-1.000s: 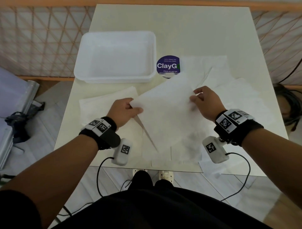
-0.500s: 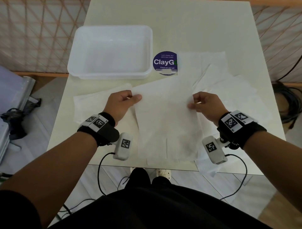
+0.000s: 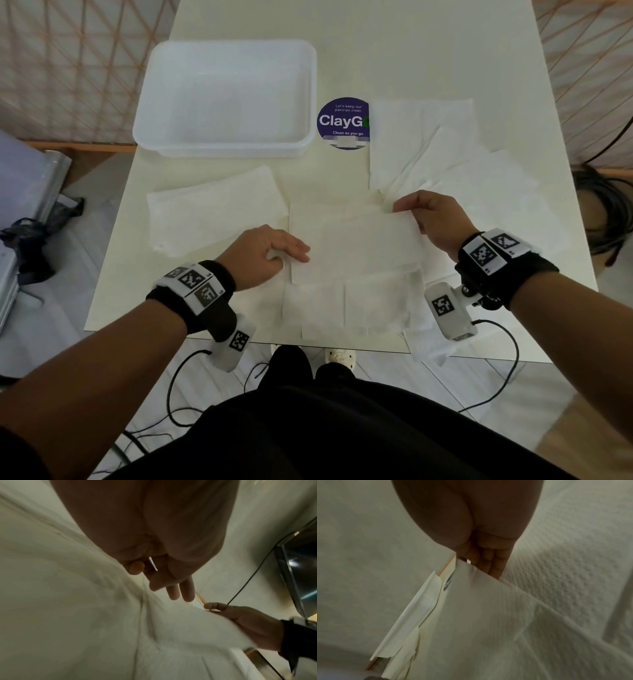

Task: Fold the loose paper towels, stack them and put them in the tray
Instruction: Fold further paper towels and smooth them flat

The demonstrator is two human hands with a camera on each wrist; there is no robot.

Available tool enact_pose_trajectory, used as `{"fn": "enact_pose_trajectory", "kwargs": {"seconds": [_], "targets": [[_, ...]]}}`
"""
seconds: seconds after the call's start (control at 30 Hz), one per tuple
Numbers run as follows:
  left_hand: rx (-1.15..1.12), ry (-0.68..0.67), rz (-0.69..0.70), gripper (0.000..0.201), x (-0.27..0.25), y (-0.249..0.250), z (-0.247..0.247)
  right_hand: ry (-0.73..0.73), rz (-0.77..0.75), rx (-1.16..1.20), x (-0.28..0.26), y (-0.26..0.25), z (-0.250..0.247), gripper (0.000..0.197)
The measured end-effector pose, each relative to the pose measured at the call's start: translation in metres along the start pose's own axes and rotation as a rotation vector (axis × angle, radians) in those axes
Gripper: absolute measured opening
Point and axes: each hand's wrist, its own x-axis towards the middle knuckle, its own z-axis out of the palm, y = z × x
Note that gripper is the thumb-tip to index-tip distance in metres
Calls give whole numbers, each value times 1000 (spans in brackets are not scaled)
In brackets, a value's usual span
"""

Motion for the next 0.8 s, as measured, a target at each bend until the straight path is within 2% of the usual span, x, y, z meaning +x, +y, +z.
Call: {"fn": "enact_pose_trajectory", "kwargs": {"seconds": [0.07,0.17,0.27,0.33,0.43,0.53,0.6,0.67,0.8], "targets": [[-78,63,-44,40,3,1,-1,6,37,97,-1,-5,1,33],[-168,233,-126,36,15,4,0,11,59,154,0,-8,2,25],[-84,327,-111,23,31,19,5,14,-19,-28,3,-8,4,16],[-20,293,-93,25,43,31,11,1,-85,-88,3,-8,8,21],[99,115,-90,37,58,39,23,-38,-133,-21,-1,-13,11,25],[207,14,-91,36,66,39,27,-50,-160,29,-5,-17,9,24],[235,-9,-120,27,64,39,23,-35,-165,24,-5,-18,5,24],[158,-16,-187,16,60,36,18,-12,-158,9,-5,-17,1,24],[63,-5,-267,17,47,26,8,22,-127,-9,-5,-12,-4,25]]}}
